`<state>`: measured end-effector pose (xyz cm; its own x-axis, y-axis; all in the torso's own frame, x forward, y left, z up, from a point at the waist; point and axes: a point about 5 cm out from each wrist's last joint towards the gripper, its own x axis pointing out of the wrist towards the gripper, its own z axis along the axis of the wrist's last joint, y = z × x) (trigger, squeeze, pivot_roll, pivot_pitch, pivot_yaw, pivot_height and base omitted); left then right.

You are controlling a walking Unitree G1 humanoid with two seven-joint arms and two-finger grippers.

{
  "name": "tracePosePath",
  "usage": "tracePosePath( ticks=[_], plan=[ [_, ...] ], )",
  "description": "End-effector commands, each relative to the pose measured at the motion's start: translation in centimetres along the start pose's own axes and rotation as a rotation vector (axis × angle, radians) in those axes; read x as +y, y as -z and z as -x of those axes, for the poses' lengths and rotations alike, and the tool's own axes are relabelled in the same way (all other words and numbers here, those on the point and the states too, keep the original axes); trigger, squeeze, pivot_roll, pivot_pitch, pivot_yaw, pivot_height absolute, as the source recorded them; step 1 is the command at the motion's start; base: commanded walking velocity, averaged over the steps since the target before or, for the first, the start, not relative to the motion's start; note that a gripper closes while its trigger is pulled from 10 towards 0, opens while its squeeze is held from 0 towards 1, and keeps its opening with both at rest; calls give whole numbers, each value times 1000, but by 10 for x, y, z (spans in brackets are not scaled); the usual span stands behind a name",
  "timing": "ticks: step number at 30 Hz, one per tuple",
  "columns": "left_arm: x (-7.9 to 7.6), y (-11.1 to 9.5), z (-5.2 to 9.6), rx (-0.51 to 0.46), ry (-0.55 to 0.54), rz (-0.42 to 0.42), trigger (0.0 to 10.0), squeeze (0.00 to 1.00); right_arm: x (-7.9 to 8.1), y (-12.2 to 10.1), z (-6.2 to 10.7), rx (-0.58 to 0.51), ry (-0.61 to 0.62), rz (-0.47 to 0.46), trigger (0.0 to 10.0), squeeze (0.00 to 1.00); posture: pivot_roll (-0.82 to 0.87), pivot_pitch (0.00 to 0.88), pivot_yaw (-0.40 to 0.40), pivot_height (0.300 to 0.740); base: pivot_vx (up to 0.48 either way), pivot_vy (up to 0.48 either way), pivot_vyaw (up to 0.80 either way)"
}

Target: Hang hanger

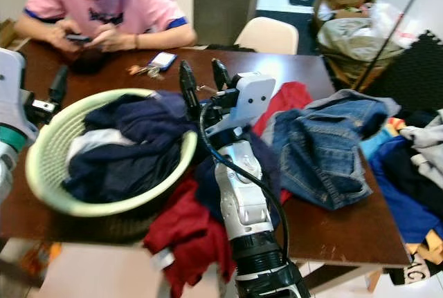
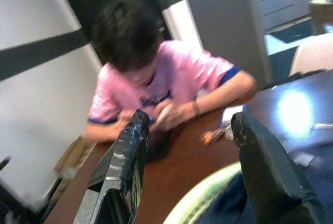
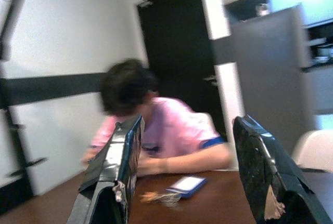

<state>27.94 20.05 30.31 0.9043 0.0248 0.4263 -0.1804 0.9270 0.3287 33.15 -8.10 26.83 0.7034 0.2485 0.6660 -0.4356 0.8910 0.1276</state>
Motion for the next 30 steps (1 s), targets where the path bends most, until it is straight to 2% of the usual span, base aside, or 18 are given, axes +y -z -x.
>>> tracePosePath(
  ticks=[1,10,12,13,15,16,17,18,19,20,21,22,24,26,27,28,29,30],
  plan=[
    [3,2,3,2,-6,-15,10000,0,5,2,0,3,-5,-21,10000,0,242,64,53,740,439,0,0],
    [2,3,4,8,1,-18,10000,0,5,2,0,9,-7,-20,10000,0,245,70,50,740,279,0,0],
    [-6,2,10,9,75,-6,10000,0,10,4,1,27,-55,-12,10000,0,249,77,46,740,0,0,0],
    [-6,2,10,9,75,-6,10000,0,10,4,1,27,-55,-12,10000,0,249,77,46,740,0,0,0],
    [-17,1,22,24,217,36,10000,0,16,7,1,57,-150,51,10000,0,252,85,39,740,0,0,0],
    [-17,1,22,24,217,36,10000,0,16,7,1,57,-150,51,10000,0,252,85,39,740,0,0,0],
    [-22,1,31,28,308,39,10000,0,20,9,1,78,-215,99,10000,0,256,88,36,740,0,0,0],
    [-22,1,31,28,308,39,10000,0,20,9,1,78,-215,99,10000,0,256,88,36,740,0,0,0],
    [-24,0,39,35,386,34,10000,0,23,10,2,95,-268,148,10000,0,260,93,30,740,0,0,0],
    [-23,-1,48,38,462,11,10000,0,27,13,4,132,-373,173,10000,0,269,98,20,740,0,0,0],
    [-23,-1,48,38,462,11,10000,0,27,13,4,132,-373,173,10000,0,269,98,20,740,0,0,0],
    [-18,-3,56,49,519,-5,10000,0,28,14,8,181,-513,205,10000,0,276,105,10,740,0,0,0],
    [-2,-4,68,82,574,-74,10000,0,15,6,11,262,-710,220,10000,0,285,113,-1,740,0,0,0],
    [7,-4,75,111,594,-129,10000,0,3,-3,9,292,-777,187,10000,0,286,117,-10,740,0,0,0],
    [7,-4,75,111,594,-129,10000,0,3,-3,9,292,-777,187,10000,0,286,117,-10,740,0,0,0],
    [15,-3,78,136,586,-204,10000,0,-3,-5,9,320,-824,192,10000,0,296,123,-23,740,0,0,0],
    [15,-3,78,136,586,-204,10000,0,-3,-5,9,320,-824,192,10000,0,296,123,-23,740,0,0,0],
    [24,1,83,179,582,-329,10000,0,-8,0,12,375,-871,210,10000,0,305,125,-32,740,0,0,0]
  ],
)
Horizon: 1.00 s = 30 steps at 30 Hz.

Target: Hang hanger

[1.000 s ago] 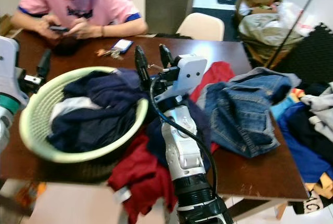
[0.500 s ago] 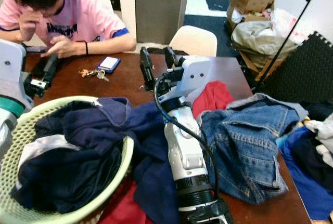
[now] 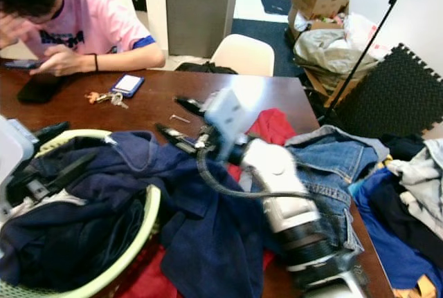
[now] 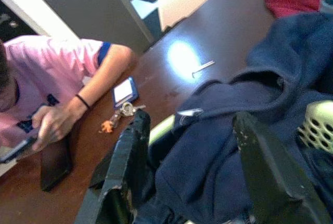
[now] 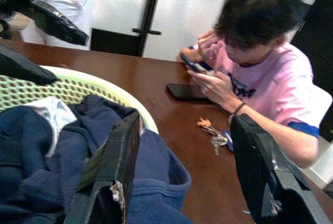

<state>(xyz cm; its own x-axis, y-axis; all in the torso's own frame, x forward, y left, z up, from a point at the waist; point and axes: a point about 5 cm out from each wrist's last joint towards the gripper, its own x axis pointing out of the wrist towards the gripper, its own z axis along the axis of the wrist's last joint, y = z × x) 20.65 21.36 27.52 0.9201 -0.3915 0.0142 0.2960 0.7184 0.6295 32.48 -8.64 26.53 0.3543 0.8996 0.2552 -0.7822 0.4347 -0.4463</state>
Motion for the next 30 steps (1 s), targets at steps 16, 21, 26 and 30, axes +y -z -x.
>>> tracePosePath(
  ticks=[16,21,26,30],
  plan=[
    [-38,3,25,102,220,-58,10000,0,38,77,-2,341,-252,-6,10000,0,327,139,-52,740,0,0,0],
    [-33,3,23,79,179,-71,10000,0,34,83,-3,345,-205,-31,9725,0,324,141,-49,740,0,0,0],
    [-32,2,21,66,166,-71,10000,0,21,78,-2,311,-139,-27,0,0,318,138,-44,740,0,0,0],
    [-31,1,18,60,153,-71,10000,0,9,67,-1,238,-82,-64,0,0,314,134,-41,740,0,0,0]
  ],
)
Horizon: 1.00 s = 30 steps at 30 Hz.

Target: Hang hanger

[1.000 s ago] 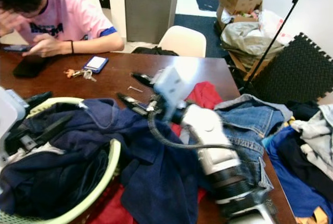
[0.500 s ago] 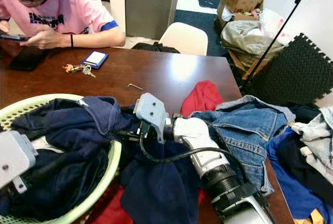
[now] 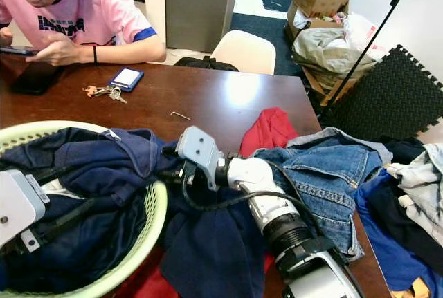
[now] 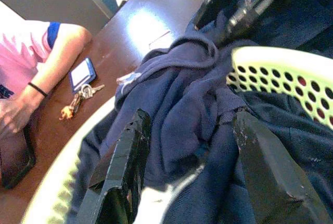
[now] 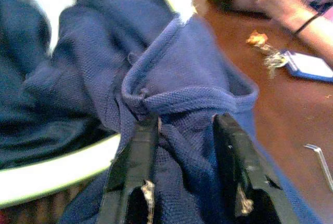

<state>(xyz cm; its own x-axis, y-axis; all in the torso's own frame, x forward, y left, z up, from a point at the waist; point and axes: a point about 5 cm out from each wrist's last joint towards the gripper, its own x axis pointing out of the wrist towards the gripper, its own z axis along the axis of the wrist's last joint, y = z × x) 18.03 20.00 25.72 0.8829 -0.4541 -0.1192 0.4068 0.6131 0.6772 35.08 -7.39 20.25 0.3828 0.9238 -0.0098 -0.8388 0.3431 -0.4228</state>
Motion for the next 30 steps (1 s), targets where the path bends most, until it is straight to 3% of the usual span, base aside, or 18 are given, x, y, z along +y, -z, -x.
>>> tracePosePath(
  ticks=[1,12,19,20,21,24,26,30],
  plan=[
    [-2,2,-1,6,11,3,10000,0,-3,0,3,-12,17,-25,0,0,314,134,-41,740,0,0,0],
    [2,2,-6,-7,-12,4,10000,0,-16,-15,5,-160,91,-121,0,0,310,124,-38,740,0,0,0],
    [2,2,-7,-10,-17,5,10000,0,-9,-13,2,-137,31,-100,0,0,311,122,-40,740,0,0,0],
    [2,2,-7,-11,-19,5,10000,0,-11,-14,2,-132,16,-84,8627,0,313,121,-41,740,0,0,0],
    [2,2,-8,-12,-21,5,10000,0,-13,-16,3,-132,11,-75,10000,1000,312,118,-40,740,0,0,0],
    [2,2,-8,-12,-22,5,10000,0,-21,-22,5,-125,-13,-55,10000,1000,309,114,-34,740,0,0,0],
    [3,2,-9,-14,-15,0,10000,0,-30,-28,7,-60,-94,8,10000,1000,308,110,-25,740,0,0,0],
    [5,2,-10,-18,-8,-7,10000,0,-37,-29,5,20,-129,60,10000,1000,309,108,-22,740,0,0,0]
  ],
)
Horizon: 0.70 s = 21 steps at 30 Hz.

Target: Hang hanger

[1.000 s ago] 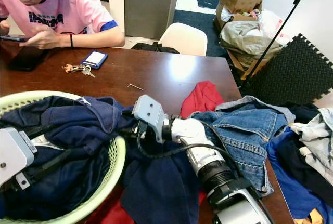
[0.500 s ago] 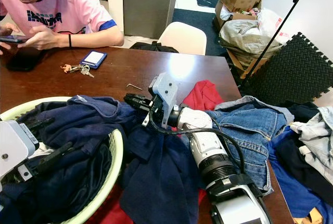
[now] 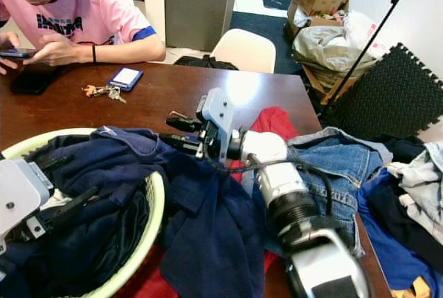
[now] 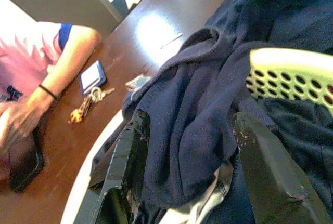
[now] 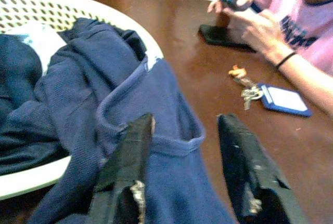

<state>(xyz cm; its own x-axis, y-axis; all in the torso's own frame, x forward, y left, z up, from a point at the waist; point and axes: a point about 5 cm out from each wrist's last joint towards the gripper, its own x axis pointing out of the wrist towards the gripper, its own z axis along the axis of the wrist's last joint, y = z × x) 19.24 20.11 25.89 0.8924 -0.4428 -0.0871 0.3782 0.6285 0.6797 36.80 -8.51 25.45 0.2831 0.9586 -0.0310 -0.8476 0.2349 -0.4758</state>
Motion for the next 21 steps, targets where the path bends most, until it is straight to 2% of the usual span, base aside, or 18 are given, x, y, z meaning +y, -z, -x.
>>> tracePosePath(
  ticks=[1,2,3,4,9,10,12,13,15,16,19,21],
  plan=[
    [-2,-1,-1,-5,26,-10,10000,0,3,11,0,69,-30,4,10000,1000,309,108,-22,740,0,0,0],
    [-1,-1,-1,-6,32,-13,10000,0,4,14,-2,109,-63,4,10000,663,314,108,-18,740,0,0,0],
    [-1,-1,-1,-6,32,-13,10000,0,4,14,-2,109,-63,4,10000,663,314,108,-18,740,0,0,0],
    [0,-1,0,-6,36,-18,10000,0,6,19,-5,161,-97,19,10000,0,319,109,-16,740,0,0,0],
    [2,-3,0,-7,39,-28,10000,0,11,28,-9,279,-166,65,10000,0,323,110,-17,740,0,0,0],
    [3,-3,0,-7,38,-29,10000,0,10,29,-10,300,-157,82,9216,0,323,111,-16,740,0,0,0],
    [3,-3,0,-7,38,-29,10000,0,9,30,-11,312,-148,92,9216,0,323,111,-16,740,0,0,0],
    [2,-3,0,-7,38,-29,10000,0,8,29,-12,309,-142,94,4627,0,323,111,-16,740,0,0,0],
    [2,-3,0,-8,39,-29,10000,0,7,29,-12,305,-139,92,4627,0,323,111,-16,740,0,0,0],
    [2,-3,0,-8,39,-28,10000,0,7,28,-13,296,-131,89,0,0,324,111,-16,740,0,0,0],
    [2,-2,0,-8,39,-27,10000,0,3,24,-14,236,-93,57,0,0,320,113,-13,740,0,0,0],
    [2,-2,0,-8,39,-27,10000,0,3,24,-14,236,-93,57,0,0,320,113,-13,740,0,0,0]
  ],
)
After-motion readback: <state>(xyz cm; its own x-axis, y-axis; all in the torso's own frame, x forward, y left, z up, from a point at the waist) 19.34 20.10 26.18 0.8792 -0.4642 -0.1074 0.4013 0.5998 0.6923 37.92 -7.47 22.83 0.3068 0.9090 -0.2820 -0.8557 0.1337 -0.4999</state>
